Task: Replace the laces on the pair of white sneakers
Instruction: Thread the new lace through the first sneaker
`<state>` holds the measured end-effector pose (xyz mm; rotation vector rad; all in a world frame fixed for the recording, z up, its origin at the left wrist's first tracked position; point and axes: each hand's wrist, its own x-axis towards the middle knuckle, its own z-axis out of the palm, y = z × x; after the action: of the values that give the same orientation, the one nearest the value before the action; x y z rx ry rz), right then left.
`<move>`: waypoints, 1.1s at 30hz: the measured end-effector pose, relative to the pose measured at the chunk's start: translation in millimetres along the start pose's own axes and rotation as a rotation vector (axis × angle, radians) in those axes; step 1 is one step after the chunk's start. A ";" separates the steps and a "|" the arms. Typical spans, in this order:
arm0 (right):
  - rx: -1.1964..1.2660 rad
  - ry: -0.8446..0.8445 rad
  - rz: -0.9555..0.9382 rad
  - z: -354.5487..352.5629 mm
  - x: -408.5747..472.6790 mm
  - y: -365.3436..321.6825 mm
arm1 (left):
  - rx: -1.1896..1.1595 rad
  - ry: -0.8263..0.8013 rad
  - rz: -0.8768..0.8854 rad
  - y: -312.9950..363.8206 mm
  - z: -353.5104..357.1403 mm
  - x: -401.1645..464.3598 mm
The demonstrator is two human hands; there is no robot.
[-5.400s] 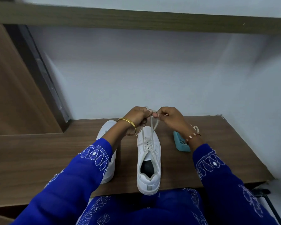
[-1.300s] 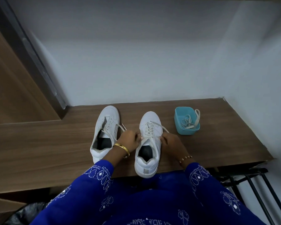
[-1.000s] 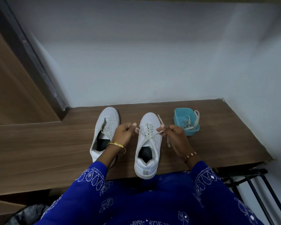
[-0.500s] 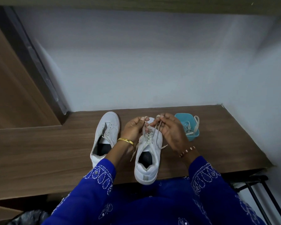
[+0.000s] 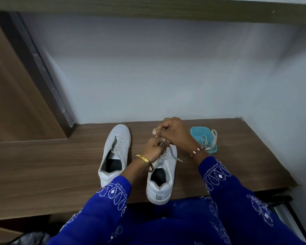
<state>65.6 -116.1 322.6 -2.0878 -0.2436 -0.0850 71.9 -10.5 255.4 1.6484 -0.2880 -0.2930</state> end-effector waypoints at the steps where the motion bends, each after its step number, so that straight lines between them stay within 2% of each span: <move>1: 0.014 0.009 0.021 -0.2 1.5 0.5 | -0.005 0.012 0.001 -1.9 -0.8 1.5; 5: -0.009 0.190 0.074 -9.4 2.5 6.7 | -0.171 0.021 -0.045 -2.9 -1.6 1.9; 8: -0.031 0.140 0.139 -13.8 -10.5 17.2 | -0.282 0.026 -0.084 -4.5 -6.9 3.2; 10: -0.141 0.111 0.131 -10.3 -19.4 27.5 | -0.306 0.013 -0.083 -4.7 -9.1 4.7; 16: -0.175 0.240 0.073 -3.2 -24.8 31.4 | -0.296 0.025 -0.103 -4.4 -9.0 6.4; 19: -0.187 0.280 0.075 1.7 -27.0 30.5 | -0.211 0.031 -0.118 3.3 -11.6 2.5; 22: -0.239 0.290 0.066 3.5 -25.8 32.0 | -0.090 0.030 -0.118 11.7 -12.6 1.2; 25: -0.261 0.287 0.061 4.7 -22.8 35.0 | -0.144 0.029 -0.138 14.1 -11.9 1.1; 27: -0.203 0.281 0.101 8.3 -21.6 36.9 | -0.205 0.042 -0.144 13.2 -12.0 1.3; 31: 0.201 0.345 0.331 9.8 -22.0 38.1 | -0.312 0.085 -0.180 3.0 -13.0 1.8; 33: 0.308 0.390 0.392 8.8 -22.9 34.7 | -0.392 0.108 -0.231 -0.9 -13.1 0.9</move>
<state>50.1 -128.6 285.0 -1.7336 0.3674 -0.2015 77.4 1.4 255.7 1.3025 0.0436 -0.4057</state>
